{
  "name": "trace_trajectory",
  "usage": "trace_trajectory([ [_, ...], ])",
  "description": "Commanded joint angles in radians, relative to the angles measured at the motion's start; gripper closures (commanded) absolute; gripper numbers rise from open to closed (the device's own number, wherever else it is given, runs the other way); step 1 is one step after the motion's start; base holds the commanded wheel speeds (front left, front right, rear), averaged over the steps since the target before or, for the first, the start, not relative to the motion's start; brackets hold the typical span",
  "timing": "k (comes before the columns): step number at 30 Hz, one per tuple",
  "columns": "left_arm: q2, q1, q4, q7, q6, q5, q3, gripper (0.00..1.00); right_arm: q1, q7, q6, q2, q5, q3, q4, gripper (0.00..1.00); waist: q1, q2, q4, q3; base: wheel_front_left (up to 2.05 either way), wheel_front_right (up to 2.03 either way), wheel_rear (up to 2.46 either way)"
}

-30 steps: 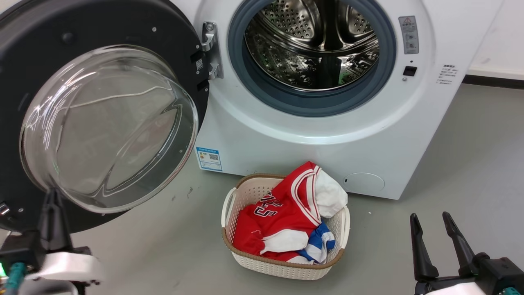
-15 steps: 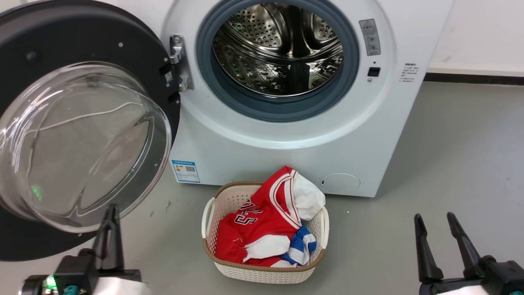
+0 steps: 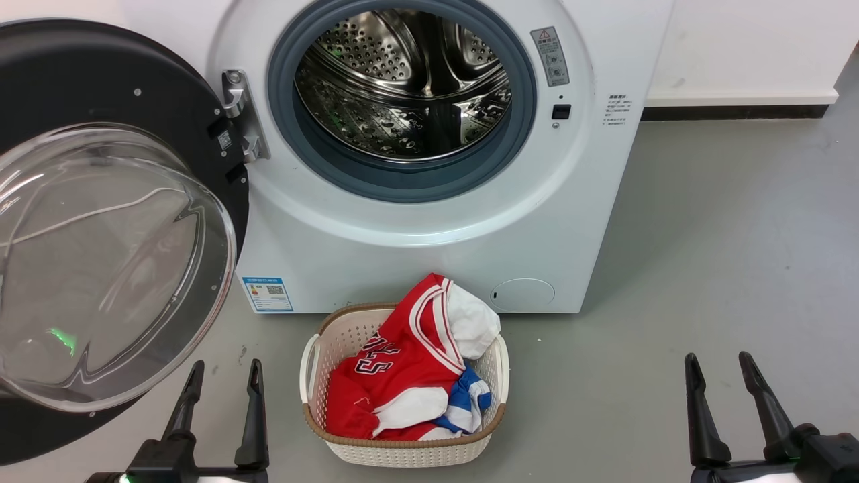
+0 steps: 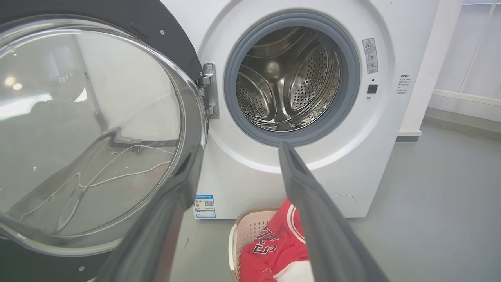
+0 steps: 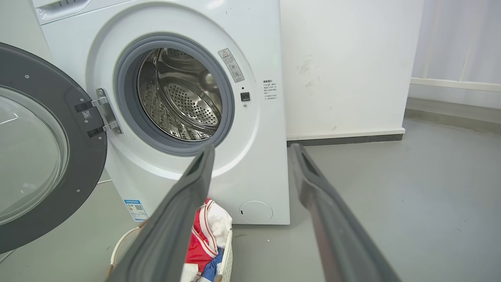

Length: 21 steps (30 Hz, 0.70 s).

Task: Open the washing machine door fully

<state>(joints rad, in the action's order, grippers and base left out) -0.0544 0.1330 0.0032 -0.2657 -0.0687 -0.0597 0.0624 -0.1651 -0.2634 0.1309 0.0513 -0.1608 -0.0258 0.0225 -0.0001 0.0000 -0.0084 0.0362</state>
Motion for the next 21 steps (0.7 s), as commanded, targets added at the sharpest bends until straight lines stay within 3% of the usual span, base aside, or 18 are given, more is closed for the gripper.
trace_trajectory([
  [1, 0.002, 0.009, 0.000, 0.002, 0.007, -0.005, -0.006, 0.00, -0.010, -0.002, 0.000, -0.002, -0.008, 0.000, 0.005, 0.00, 0.0001, 0.0000, -0.006, -0.001, 0.00, 0.00, 0.00],
  [21, 0.004, 0.015, 0.049, 0.002, 0.024, -0.013, -0.054, 0.00, -0.021, -0.002, 0.000, -0.002, -0.014, 0.004, 0.000, 0.00, 0.0001, 0.0000, -0.003, -0.003, 0.00, 0.00, 0.00],
])
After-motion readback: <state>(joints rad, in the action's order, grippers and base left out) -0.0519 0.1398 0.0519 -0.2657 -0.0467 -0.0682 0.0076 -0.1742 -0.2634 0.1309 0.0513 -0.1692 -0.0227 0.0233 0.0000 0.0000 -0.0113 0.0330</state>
